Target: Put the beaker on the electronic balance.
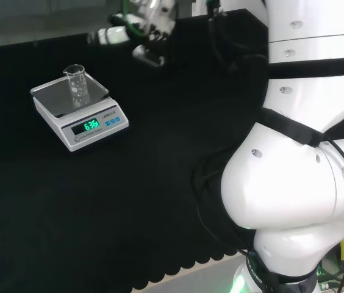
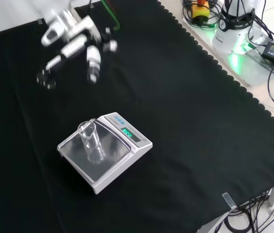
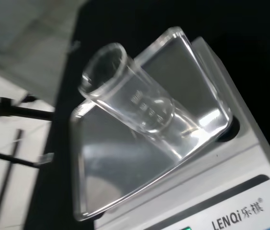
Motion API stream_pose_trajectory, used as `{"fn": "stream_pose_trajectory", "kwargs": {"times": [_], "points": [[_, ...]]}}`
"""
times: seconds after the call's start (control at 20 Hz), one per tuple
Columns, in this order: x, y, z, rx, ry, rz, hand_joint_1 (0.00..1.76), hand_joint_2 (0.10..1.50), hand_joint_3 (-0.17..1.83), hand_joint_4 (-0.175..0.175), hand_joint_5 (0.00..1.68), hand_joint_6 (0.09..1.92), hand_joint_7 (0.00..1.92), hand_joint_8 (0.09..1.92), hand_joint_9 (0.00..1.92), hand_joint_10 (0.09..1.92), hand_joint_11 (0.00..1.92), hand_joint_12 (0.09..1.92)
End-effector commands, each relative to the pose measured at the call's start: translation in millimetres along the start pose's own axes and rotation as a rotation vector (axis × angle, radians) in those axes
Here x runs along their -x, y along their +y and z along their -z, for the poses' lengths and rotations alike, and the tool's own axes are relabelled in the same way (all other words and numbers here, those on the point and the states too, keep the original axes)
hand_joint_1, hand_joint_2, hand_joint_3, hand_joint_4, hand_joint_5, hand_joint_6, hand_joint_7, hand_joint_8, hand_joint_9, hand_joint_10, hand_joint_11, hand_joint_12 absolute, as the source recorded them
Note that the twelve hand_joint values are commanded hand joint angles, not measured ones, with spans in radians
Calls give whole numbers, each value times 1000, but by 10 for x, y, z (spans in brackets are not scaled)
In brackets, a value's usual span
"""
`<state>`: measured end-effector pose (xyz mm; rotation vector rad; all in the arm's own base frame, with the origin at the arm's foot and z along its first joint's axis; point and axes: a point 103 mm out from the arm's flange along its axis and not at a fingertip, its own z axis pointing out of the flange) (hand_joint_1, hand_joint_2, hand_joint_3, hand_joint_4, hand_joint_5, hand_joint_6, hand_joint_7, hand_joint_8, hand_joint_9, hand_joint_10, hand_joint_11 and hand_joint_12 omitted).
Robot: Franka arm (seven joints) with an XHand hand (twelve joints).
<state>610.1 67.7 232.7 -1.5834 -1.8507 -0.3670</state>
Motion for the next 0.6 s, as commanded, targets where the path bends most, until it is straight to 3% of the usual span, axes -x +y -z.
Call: {"fn": "stream_pose_trajectory", "kwargs": {"times": [0.05,0.3,0.6], "points": [[338,-1056,1198,-6,91,203,411,715,9,-104,205,87,44,784,0,838,0,1445],[575,-1266,1393,10,81,181,413,722,11,-104,242,87,97,819,0,923,0,1499],[586,-1479,1265,104,46,23,423,731,14,-104,258,87,117,828,0,934,0,1510]]}}
